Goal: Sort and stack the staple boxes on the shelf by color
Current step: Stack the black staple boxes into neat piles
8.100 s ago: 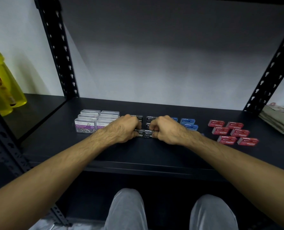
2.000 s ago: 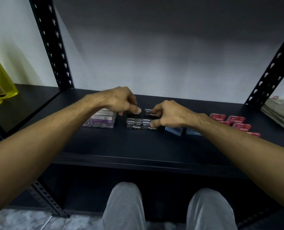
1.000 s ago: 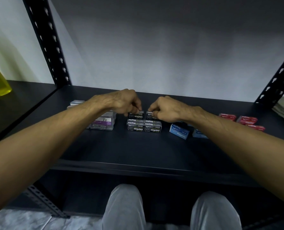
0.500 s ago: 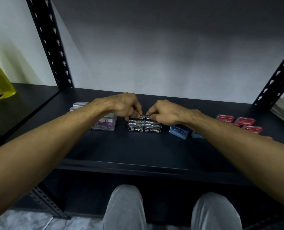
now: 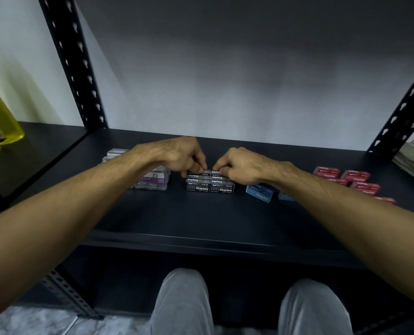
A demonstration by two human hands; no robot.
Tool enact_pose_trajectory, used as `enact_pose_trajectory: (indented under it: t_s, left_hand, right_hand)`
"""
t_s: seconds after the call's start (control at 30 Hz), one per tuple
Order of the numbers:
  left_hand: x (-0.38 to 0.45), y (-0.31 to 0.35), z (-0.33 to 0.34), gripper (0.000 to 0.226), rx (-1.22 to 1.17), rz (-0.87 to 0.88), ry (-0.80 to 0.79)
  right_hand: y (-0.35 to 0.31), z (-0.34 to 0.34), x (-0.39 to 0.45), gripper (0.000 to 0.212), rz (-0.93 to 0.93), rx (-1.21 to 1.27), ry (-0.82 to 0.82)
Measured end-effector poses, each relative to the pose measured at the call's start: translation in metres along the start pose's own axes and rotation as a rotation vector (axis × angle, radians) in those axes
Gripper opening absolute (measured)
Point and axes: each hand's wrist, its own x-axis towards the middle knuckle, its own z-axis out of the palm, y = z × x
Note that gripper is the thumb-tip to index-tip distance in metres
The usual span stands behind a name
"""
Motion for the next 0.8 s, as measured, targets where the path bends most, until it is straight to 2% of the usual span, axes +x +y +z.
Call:
enact_pose_trajectory:
  t_s: [0.37,0.43,0.53,0.63,0.8]
  left_hand:
    - [-0.010,0.004,-0.002,0.019,0.024,-0.006,-0.010]
    - [-0.013,0.006,-0.004,0.023,0.037,-0.030,-0.035]
    - [-0.015,0.008,-0.005,0.041,0.052,-0.044,-0.100]
    - [-0.013,0.006,-0.002,0.054,0.090,-0.035,-0.116]
    - [-0.013,0.009,0.005,0.052,0.118,-0.055,-0.068]
  right_hand:
    - [-0.005,-0.006,-0.009,0.032,0.065,0.058,-0.038]
    - [-0.007,-0.008,-0.011,0.045,0.084,0.028,-0.066]
    - [-0.007,-0.007,-0.013,0.062,0.095,-0.022,-0.115]
    - [-0.006,-0.003,-0.011,0.057,0.074,-0.023,-0.130]
    - [-0.007,0.001,-0.009,0.053,0.051,-0.041,-0.087]
